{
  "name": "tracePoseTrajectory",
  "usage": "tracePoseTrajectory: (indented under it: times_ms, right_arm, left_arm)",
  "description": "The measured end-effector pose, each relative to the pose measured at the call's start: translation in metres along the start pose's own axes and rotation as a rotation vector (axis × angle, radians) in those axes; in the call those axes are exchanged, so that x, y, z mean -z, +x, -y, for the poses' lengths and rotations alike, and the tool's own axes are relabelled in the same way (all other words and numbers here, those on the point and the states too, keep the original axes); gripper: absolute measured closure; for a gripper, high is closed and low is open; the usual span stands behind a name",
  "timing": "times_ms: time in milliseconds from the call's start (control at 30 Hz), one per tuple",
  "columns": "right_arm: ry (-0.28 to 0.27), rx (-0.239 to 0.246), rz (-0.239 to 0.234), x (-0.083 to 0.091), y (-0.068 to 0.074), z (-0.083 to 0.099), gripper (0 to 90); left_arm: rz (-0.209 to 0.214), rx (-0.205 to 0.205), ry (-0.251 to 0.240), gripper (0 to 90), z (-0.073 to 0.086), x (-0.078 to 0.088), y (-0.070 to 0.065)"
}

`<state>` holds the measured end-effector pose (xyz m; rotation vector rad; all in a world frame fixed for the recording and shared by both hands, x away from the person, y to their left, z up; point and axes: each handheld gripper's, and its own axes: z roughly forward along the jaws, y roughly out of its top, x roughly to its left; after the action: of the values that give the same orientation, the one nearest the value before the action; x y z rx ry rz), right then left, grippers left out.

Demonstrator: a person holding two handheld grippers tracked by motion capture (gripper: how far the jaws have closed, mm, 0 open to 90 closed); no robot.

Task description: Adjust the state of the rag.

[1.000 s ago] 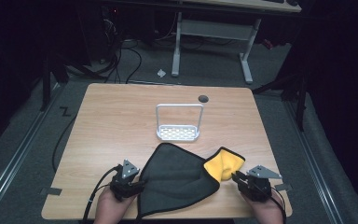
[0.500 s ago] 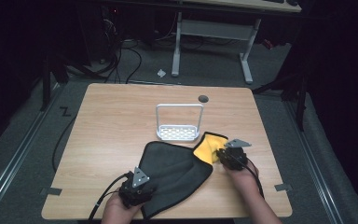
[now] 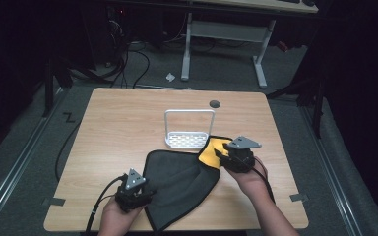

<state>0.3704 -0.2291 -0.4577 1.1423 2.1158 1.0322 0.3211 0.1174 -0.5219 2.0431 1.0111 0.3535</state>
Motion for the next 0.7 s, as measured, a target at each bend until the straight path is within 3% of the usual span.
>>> tracePoseTrajectory:
  times_ms: [100,167,200,267,333,367,467,533,600,700]
  right_arm:
    - [0.000,0.019,-0.062,-0.010,0.025,-0.011,47.7]
    - [0.022,0.049,-0.079,-0.020,0.039,-0.012,46.6]
    - [0.041,0.058,-0.081,-0.028,0.047,-0.009,48.8]
    - [0.089,0.083,-0.034,-0.041,0.052,-0.003,52.9]
    - [0.135,0.080,-0.021,-0.049,0.049,0.004,67.3]
    - [0.142,0.092,-0.013,-0.050,0.047,0.008,75.9]
    - [0.131,0.082,-0.002,-0.035,0.036,0.019,80.3]
    - [0.109,0.064,0.022,-0.015,0.026,0.029,80.3]
    - [0.090,0.050,0.057,0.008,0.014,0.044,80.2]
    - [0.090,-0.010,0.100,0.039,-0.004,0.072,80.1]
  left_arm:
    - [-0.006,0.035,-0.010,53.7,-0.012,-0.010,0.014]
    - [-0.040,0.016,-0.015,53.9,-0.022,-0.019,0.018]
    - [-0.048,0.001,-0.015,54.0,-0.027,-0.024,0.019]
    - [-0.042,0.016,-0.004,53.6,-0.035,-0.034,0.022]
    - [-0.029,0.043,0.002,53.5,-0.041,-0.043,0.025]
    - [-0.040,0.035,0.013,53.5,-0.042,-0.047,0.025]
    - [-0.079,-0.005,0.064,53.9,-0.041,-0.057,0.023]
    - [-0.098,-0.033,0.051,54.4,-0.037,-0.058,0.021]
    - [-0.107,-0.027,0.045,54.6,-0.036,-0.058,0.020]
    - [-0.117,-0.024,0.038,54.9,-0.035,-0.057,0.019]
